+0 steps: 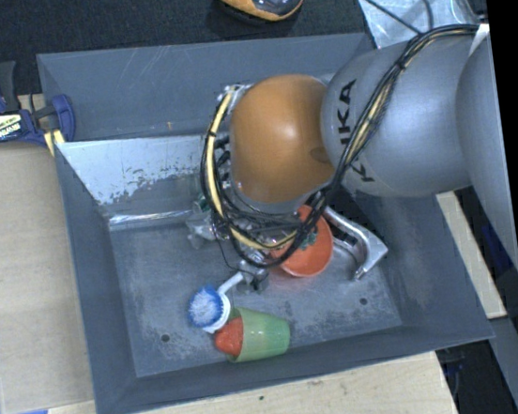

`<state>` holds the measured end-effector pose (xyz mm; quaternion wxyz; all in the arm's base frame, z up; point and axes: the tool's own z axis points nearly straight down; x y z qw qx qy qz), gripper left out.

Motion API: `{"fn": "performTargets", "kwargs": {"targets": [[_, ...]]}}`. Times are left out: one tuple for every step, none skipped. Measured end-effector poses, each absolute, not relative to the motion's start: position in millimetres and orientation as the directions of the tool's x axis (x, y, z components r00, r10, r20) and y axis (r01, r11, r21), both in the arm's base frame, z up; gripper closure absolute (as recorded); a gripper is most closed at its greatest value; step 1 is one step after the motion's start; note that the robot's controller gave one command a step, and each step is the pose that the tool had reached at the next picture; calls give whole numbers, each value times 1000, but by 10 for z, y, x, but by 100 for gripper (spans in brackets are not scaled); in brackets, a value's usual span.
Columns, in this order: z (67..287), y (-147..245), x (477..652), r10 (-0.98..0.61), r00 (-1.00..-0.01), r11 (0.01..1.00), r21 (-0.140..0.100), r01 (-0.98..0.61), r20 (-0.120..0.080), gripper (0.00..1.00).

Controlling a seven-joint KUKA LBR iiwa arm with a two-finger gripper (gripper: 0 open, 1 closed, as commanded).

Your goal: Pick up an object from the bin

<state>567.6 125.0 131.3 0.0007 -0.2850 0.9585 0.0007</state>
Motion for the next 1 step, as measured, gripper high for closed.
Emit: {"fn": "performTargets", "kwargs": {"targets": [[703, 1306, 5663, -549, -836, 836, -3, -549, -12, 0]]}}
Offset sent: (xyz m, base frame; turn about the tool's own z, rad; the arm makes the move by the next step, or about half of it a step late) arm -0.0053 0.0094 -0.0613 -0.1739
